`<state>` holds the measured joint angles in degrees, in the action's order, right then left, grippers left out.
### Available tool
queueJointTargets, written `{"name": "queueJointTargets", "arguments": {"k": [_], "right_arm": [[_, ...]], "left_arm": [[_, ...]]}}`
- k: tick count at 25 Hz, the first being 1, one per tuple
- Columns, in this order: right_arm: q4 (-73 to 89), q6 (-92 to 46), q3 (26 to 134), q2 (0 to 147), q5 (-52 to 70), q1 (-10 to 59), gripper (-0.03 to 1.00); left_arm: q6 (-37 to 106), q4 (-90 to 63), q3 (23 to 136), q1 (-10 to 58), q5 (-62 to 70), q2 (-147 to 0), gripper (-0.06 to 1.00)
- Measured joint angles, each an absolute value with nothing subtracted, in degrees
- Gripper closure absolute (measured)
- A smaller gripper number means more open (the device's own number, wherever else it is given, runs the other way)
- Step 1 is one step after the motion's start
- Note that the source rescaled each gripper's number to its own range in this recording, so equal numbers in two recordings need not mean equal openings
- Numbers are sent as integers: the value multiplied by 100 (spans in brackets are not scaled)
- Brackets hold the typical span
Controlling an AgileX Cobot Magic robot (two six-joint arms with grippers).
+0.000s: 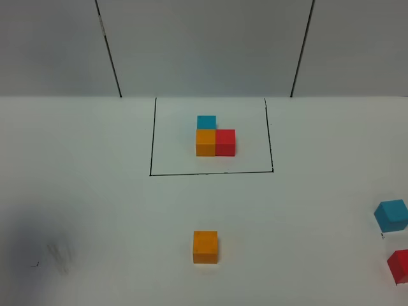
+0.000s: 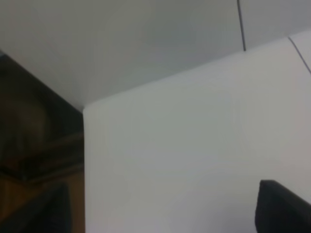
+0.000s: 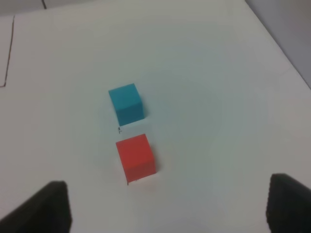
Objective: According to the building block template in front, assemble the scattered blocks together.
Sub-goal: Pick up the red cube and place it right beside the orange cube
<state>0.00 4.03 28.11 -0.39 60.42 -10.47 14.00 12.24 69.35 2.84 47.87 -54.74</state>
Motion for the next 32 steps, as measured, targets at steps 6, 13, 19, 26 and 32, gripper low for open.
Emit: {"name": "queueJointTargets", "arguments": {"k": [6, 13, 19, 26, 32], "right_arm": [[0, 403, 2811, -39, 6042, -1047, 30], [0, 403, 2811, -39, 6042, -1047, 30], [0, 403, 2811, -39, 6042, -1047, 30], [0, 403, 2811, -39, 6042, -1047, 30], [62, 403, 2811, -39, 6042, -1047, 30]], "left_arm": [[1407, 859, 6916, 284, 5178, -4100, 28], [1242, 472, 6030, 284, 5790, -2536, 28], [990, 130, 4863, 284, 5760, -987, 28], [781, 0, 3881, 256, 6193, -26, 28], [313, -176, 3432, 236, 6293, 29, 28]]}}
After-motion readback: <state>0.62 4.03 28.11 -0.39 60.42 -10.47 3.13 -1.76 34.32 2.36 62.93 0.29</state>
